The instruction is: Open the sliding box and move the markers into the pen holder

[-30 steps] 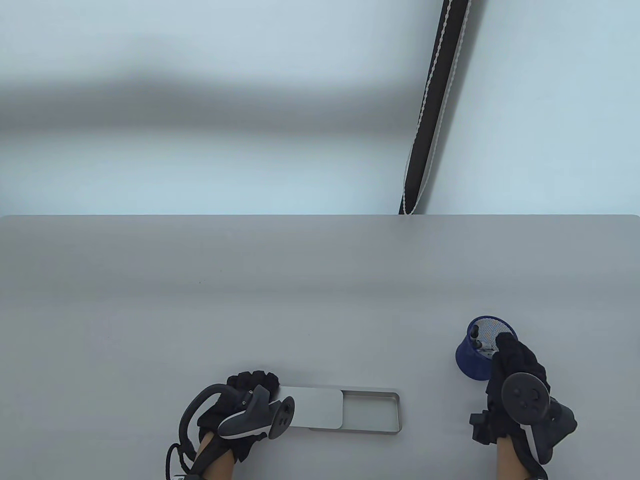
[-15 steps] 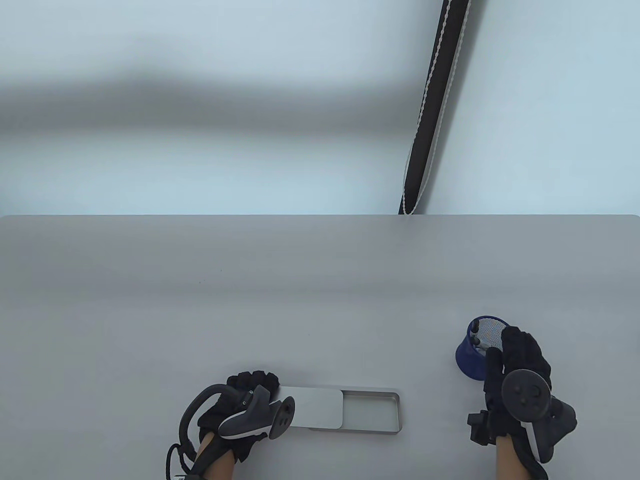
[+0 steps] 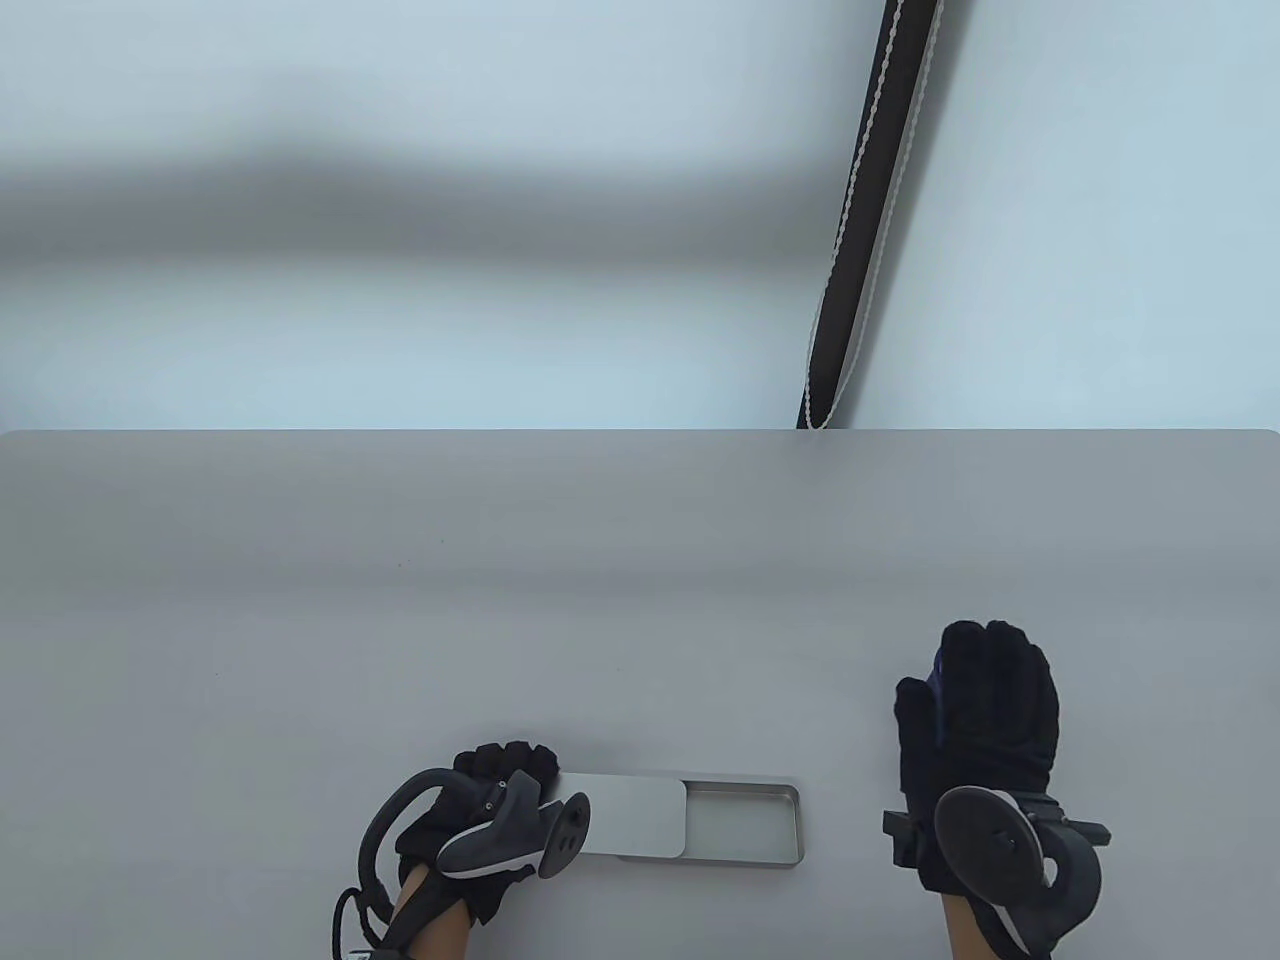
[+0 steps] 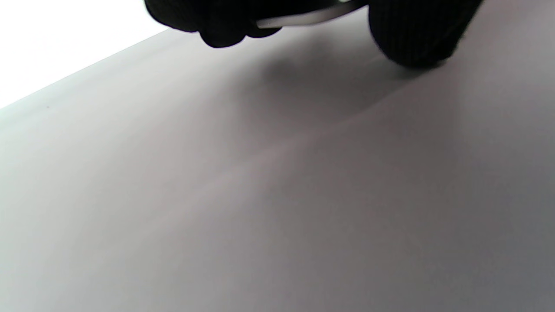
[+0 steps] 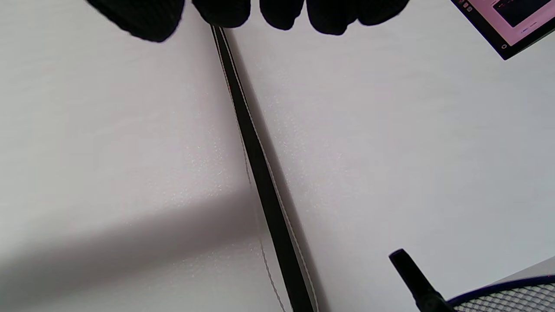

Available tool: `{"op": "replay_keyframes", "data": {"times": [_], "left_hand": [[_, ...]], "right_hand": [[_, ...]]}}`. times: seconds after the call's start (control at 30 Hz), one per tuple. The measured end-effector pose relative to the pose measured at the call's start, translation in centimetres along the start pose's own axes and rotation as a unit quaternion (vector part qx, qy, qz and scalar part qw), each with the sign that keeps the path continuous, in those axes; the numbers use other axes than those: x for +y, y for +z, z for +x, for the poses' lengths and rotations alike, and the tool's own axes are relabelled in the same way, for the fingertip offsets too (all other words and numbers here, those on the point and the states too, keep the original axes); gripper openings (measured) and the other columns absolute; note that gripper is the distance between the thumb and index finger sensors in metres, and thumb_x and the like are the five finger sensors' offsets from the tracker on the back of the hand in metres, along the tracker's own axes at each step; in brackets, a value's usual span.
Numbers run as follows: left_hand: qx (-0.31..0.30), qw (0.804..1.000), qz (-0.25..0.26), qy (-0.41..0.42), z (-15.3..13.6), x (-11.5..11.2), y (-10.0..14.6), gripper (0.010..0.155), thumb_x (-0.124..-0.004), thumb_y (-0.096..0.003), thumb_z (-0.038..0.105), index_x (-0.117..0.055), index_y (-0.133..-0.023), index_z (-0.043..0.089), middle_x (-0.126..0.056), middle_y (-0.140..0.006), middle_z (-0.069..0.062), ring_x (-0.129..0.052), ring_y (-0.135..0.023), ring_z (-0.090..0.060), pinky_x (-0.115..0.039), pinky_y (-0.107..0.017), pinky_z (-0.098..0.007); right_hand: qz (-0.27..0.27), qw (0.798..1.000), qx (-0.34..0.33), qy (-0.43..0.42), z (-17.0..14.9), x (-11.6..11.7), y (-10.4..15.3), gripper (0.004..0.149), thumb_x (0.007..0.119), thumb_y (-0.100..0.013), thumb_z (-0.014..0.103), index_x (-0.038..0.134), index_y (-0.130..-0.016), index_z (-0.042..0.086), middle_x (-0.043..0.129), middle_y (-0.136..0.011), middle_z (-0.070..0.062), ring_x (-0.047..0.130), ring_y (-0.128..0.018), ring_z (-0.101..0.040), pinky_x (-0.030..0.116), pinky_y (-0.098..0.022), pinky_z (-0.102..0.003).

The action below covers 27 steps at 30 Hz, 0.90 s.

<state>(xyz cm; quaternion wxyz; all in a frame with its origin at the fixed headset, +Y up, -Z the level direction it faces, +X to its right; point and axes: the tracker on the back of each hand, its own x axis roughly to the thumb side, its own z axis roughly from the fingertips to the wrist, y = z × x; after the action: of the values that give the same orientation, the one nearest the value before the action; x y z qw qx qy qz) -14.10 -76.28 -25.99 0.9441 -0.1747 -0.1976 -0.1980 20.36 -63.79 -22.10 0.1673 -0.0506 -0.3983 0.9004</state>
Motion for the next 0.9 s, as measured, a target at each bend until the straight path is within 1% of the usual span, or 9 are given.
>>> {"op": "replay_keyframes", "data": {"times": [0.17,0.33,0.37,0.43,0.5,0.57,0.67,0.83,0.9], "left_hand": [[0.001,1.0,0.0,-0.001,0.0,0.0,0.0,0.083,-0.066,-0.0418,0.065,-0.034,-0.109,0.029,-0.05,-0.118,0.001,-0.063,-0.107,-0.024,-0.063,-0.081,-0.04],[0.001,1.0,-0.001,-0.001,0.0,0.0,0.0,0.083,-0.066,-0.042,0.065,-0.034,-0.109,0.03,-0.049,-0.119,0.002,-0.063,-0.107,-0.025,-0.063,-0.082,-0.04],[0.002,1.0,-0.002,0.0,0.0,0.0,0.0,0.083,-0.066,-0.042,0.065,-0.034,-0.109,0.03,-0.049,-0.119,0.002,-0.063,-0.107,-0.025,-0.063,-0.082,-0.04],[0.002,1.0,-0.002,0.0,0.0,0.0,0.0,0.083,-0.066,-0.0422,0.065,-0.034,-0.109,0.03,-0.049,-0.119,0.002,-0.063,-0.108,-0.025,-0.063,-0.082,-0.04],[0.002,1.0,-0.003,0.0,0.1,0.0,0.0,0.082,-0.066,-0.0424,0.065,-0.033,-0.109,0.03,-0.048,-0.119,0.002,-0.062,-0.108,-0.025,-0.063,-0.082,-0.04],[0.003,1.0,-0.005,-0.001,0.0,0.0,0.0,0.082,-0.065,-0.0428,0.066,-0.033,-0.11,0.03,-0.048,-0.119,0.002,-0.062,-0.108,-0.025,-0.063,-0.082,-0.041],[0.005,1.0,-0.02,0.001,0.0,0.0,0.1,0.083,-0.064,-0.0431,0.066,-0.03,-0.11,0.03,-0.045,-0.121,0.001,-0.059,-0.109,-0.027,-0.061,-0.082,-0.043],[0.012,0.997,-0.08,0.003,-0.4,0.8,0.3,0.089,-0.065,-0.0423,0.069,-0.023,-0.112,0.033,-0.033,-0.125,-0.004,-0.047,-0.113,-0.035,-0.051,-0.084,-0.051],[0.014,0.997,-0.069,0.016,-0.7,1.4,0.7,0.091,-0.065,-0.0416,0.069,-0.024,-0.114,0.033,-0.034,-0.126,-0.005,-0.046,-0.113,-0.038,-0.05,-0.084,-0.053]], "right_hand": [[0.051,0.998,-0.034,0.002,1.7,1.8,1.0,0.066,0.068,-0.045,0.05,0.046,-0.103,0.026,0.037,-0.109,-0.012,0.039,-0.102,-0.041,0.043,-0.073,-0.056],[0.17,0.984,-0.043,0.025,1.9,5.3,2.1,0.069,0.063,-0.043,0.056,0.042,-0.104,0.032,0.028,-0.112,-0.01,0.022,-0.105,-0.039,0.031,-0.075,-0.058],[0.211,0.976,-0.042,0.031,1.8,6.3,2.4,0.071,0.061,-0.043,0.057,0.04,-0.105,0.031,0.025,-0.112,-0.01,0.018,-0.105,-0.039,0.028,-0.075,-0.058],[0.267,0.962,-0.034,0.04,1.6,7.4,2.8,0.073,0.059,-0.043,0.058,0.035,-0.106,0.03,0.018,-0.112,-0.01,0.01,-0.104,-0.038,0.022,-0.075,-0.059],[0.314,0.948,-0.026,0.049,1.4,8.2,3.2,0.074,0.056,-0.044,0.059,0.029,-0.107,0.03,0.012,-0.111,-0.01,0.003,-0.103,-0.037,0.017,-0.074,-0.059],[0.342,0.938,-0.021,0.053,1.3,8.7,3.5,0.076,0.055,-0.044,0.059,0.026,-0.107,0.029,0.008,-0.11,-0.01,0.0,-0.102,-0.036,0.014,-0.073,-0.06],[0.36,0.931,-0.02,0.06,1.2,9.1,3.8,0.076,0.054,-0.043,0.06,0.024,-0.107,0.03,0.006,-0.109,-0.01,-0.002,-0.101,-0.035,0.012,-0.072,-0.06],[0.369,0.927,-0.014,0.065,1.1,9.1,4.0,0.076,0.054,-0.043,0.06,0.024,-0.106,0.03,0.005,-0.109,-0.01,-0.002,-0.1,-0.036,0.013,-0.072,-0.061],[0.374,0.925,-0.012,0.069,1.2,9.1,4.0,0.076,0.054,-0.043,0.06,0.023,-0.106,0.03,0.004,-0.109,-0.011,-0.003,-0.1,-0.036,0.012,-0.072,-0.061]]}}
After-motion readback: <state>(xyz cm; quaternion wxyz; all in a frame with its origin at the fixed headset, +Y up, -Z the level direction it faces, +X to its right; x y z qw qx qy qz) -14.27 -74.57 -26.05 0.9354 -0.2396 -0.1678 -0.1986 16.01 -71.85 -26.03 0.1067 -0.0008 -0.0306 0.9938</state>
